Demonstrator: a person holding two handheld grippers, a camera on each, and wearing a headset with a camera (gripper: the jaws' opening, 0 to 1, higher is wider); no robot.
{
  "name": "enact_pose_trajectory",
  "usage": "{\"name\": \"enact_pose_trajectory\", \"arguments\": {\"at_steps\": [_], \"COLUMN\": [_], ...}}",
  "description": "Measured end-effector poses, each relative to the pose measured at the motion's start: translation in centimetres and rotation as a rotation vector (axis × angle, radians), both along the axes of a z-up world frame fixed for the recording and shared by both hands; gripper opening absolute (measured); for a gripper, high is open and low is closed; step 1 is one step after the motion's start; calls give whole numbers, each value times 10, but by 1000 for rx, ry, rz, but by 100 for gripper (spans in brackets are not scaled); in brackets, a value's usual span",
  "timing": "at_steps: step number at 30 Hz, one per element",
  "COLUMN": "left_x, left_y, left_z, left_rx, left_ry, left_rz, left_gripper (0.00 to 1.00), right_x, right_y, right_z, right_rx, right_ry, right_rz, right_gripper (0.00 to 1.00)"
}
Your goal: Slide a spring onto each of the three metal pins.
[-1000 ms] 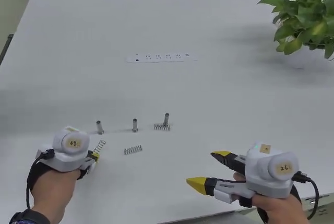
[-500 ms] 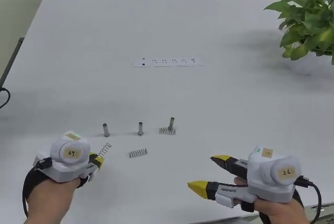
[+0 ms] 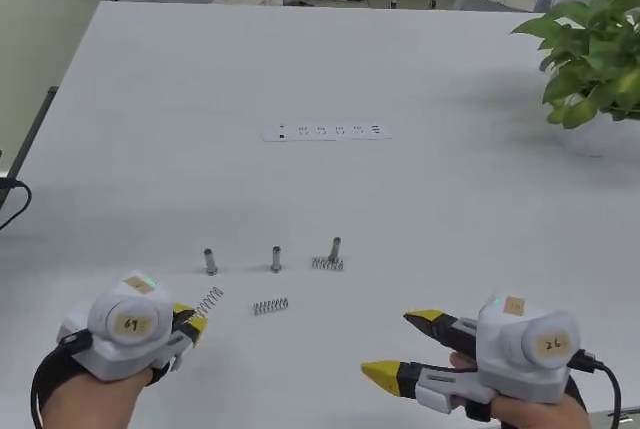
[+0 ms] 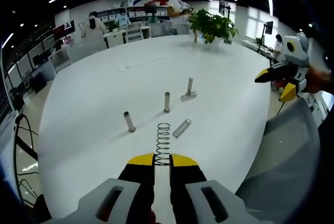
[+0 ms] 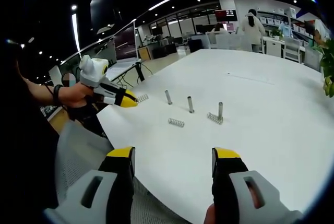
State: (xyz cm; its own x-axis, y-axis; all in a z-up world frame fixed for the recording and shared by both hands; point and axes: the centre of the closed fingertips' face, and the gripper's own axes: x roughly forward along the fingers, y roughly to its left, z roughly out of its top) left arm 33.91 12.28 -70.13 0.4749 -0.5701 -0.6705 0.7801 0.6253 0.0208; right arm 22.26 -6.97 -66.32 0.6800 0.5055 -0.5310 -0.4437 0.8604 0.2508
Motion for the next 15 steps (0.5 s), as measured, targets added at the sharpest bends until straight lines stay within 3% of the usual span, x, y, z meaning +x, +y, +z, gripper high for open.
{"name": "enact_pose_trajectory", "arguments": {"at_steps": [15], "left_x": [-40], "left_y": [-28], "left_z": [19], "left_rx": [-4], "left_ry": [-46], "left_rz": [-178], "left_gripper": [2], "right_x": [-4], "right_y": [9], "right_z": [-3], "right_rx": [11], "right_ry": [3], "right_rz": [24], "right_gripper": [56]}}
